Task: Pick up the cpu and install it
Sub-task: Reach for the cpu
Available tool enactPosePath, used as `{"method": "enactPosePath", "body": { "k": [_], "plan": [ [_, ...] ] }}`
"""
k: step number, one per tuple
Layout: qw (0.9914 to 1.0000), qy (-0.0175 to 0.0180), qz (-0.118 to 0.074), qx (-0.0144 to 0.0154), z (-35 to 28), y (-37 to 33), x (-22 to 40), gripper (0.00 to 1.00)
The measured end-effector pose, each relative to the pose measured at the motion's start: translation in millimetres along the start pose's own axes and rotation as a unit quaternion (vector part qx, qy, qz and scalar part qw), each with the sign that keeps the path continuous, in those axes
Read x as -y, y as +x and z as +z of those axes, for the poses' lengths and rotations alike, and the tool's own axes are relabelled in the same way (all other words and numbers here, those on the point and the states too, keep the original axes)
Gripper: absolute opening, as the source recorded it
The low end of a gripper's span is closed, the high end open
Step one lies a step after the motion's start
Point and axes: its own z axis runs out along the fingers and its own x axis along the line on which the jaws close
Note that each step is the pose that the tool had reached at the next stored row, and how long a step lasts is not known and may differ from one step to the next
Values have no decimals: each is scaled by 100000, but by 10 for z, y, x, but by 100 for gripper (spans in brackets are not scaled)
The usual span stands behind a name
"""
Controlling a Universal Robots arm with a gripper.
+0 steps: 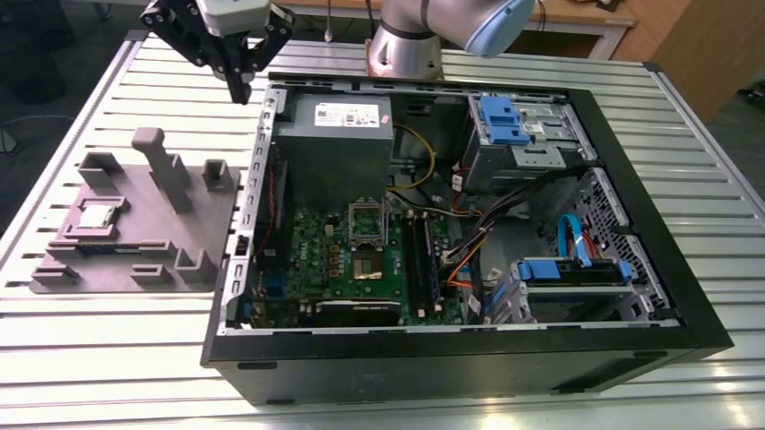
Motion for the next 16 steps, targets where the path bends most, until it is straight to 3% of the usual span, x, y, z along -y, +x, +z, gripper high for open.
{"method": "enactPosePath", "body": {
  "k": [16],
  "plan": [
    [100000, 8, 1, -80, 7, 69, 6, 11]
  ]
}}
